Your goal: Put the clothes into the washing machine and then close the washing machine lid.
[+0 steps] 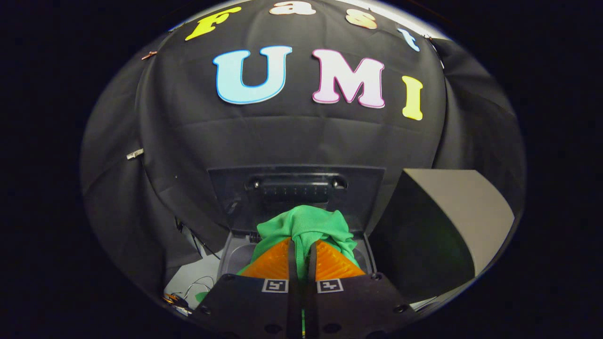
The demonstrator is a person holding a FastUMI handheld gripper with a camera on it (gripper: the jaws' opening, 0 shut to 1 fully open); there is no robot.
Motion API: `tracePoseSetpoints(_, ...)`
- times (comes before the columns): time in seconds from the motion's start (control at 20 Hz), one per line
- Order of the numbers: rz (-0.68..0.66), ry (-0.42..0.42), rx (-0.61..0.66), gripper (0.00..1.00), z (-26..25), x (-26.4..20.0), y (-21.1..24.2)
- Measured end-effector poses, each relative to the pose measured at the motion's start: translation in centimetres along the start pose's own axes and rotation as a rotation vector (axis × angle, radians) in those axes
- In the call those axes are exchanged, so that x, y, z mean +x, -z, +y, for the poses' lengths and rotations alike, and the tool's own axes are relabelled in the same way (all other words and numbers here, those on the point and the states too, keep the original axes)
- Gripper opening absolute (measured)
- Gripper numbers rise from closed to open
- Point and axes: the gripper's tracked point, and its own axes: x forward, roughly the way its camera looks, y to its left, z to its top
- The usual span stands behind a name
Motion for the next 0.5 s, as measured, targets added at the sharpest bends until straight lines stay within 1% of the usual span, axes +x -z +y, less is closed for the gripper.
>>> tracePoseSetpoints(0.3, -0.004, 0.006, -0.026, 0.08, -0.2, 5.9, 5.3)
tracePoseSetpoints(0.5, 0.055, 0.004, -0.031, 0.07, -0.3, 9.5, 9.4)
